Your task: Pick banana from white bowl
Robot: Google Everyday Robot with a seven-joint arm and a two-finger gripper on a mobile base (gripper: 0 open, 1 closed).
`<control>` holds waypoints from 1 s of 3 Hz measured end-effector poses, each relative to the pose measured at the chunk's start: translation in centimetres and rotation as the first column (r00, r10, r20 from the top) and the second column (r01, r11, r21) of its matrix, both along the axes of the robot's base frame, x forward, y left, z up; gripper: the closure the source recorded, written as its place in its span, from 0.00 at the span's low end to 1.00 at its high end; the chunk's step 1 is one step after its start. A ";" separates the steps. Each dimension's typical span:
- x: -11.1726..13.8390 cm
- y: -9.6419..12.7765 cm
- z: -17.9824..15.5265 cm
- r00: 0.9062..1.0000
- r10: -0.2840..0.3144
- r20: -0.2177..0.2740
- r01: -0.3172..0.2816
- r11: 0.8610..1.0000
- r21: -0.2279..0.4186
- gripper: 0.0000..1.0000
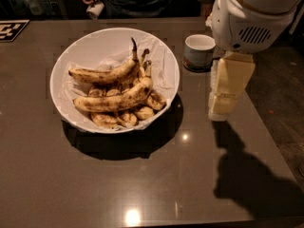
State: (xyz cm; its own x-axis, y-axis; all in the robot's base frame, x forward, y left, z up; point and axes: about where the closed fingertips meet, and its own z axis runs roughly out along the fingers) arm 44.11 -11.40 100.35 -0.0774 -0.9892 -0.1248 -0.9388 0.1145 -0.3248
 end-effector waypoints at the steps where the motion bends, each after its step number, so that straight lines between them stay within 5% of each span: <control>1: -1.0 3.9 0.6 0.993 0.099 0.064 -0.096 0.994 -0.052 0.00; 2: -2.0 7.3 0.4 0.979 0.183 0.085 -0.173 0.979 -0.109 0.00; 3: -2.0 7.3 0.4 0.979 0.184 0.085 -0.174 0.979 -0.110 0.00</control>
Offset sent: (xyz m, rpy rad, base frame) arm -0.0232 0.1330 -0.0341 -0.2434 -0.0842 0.3386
